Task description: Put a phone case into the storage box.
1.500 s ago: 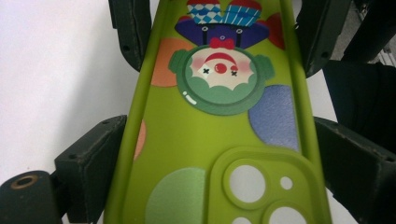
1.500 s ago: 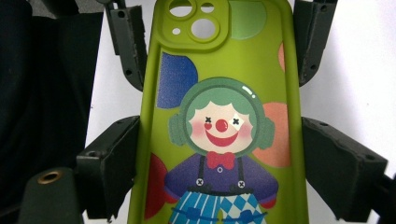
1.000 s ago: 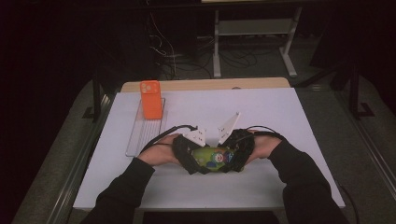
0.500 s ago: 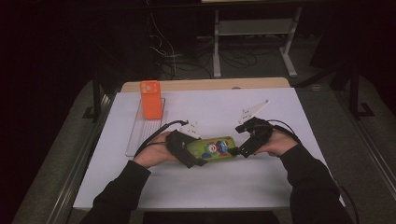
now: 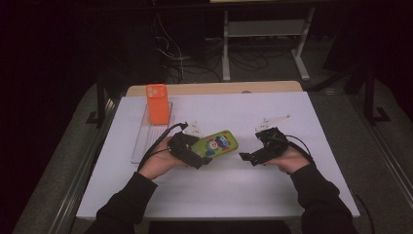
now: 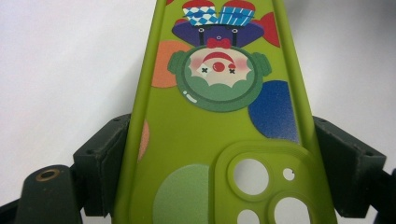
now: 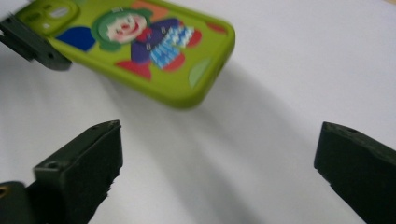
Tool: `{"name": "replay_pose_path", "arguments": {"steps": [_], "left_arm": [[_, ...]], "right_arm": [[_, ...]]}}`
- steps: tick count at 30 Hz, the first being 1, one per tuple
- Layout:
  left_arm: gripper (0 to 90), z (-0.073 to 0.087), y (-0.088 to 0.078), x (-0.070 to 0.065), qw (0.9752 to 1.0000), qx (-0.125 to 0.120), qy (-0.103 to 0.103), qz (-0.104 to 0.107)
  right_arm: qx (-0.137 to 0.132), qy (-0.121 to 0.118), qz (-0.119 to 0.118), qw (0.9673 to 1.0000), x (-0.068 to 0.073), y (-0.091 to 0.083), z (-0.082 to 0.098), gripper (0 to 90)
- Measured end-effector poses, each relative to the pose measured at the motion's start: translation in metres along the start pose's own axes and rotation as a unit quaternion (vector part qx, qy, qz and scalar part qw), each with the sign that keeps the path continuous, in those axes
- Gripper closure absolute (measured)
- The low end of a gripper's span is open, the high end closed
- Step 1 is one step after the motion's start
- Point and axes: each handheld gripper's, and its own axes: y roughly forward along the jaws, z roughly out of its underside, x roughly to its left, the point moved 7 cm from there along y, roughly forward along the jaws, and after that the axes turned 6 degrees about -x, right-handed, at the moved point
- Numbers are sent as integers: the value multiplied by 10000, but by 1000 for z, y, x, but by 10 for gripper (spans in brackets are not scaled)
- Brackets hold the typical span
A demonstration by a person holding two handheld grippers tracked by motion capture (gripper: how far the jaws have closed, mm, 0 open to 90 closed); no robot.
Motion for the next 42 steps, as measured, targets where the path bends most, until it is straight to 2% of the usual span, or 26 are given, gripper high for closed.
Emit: {"name": "replay_pose_path", "arguments": {"steps": [4, 6, 9, 14, 21, 27, 28, 31, 37, 39, 42], "left_arm": [[155, 0, -1, 3, 9998, 22, -131, -175], [155, -1, 0, 2, 9995, 14, -189, -247], [155, -1, 0, 3, 9994, 13, -216, -274], [155, -2, 0, 3, 9994, -43, -248, -243], [155, -2, 0, 6, 9990, -84, -359, -252], [155, -2, -1, 8, 9990, -37, -366, -268], [155, -1, -1, 8, 9990, -54, -354, -265], [155, -1, 0, 7, 9991, -30, -343, -250], [155, -1, 2, 4, 9994, 25, -288, -211], [155, -1, 2, 4, 9994, 26, -285, -209], [155, -1, 2, 4, 9994, -1, -297, -195]], "right_arm": [[-195, 198, 297, 9992, -2, 1, 8, 1], [-358, 289, 454, 9979, -3, 2, 11, 0], [-460, 336, 738, 9956, -5, 4, 17, 1], [-524, 297, 784, 9951, -6, 7, 20, 1], [-531, 81, 843, 9950, -3, 9, 19, 1], [-450, -393, 1001, 9932, -1, 12, 20, 1], [-427, -538, 1045, 9922, -2, 12, 20, 0], [-433, -749, 1101, 9901, -1, 11, 20, 1], [-501, -1207, 1304, 9828, 1, 10, 17, 1], [-528, -1284, 1341, 9812, 3, 10, 17, 1], [-514, -1558, 1468, 9755, 4, 11, 17, 1]]}}
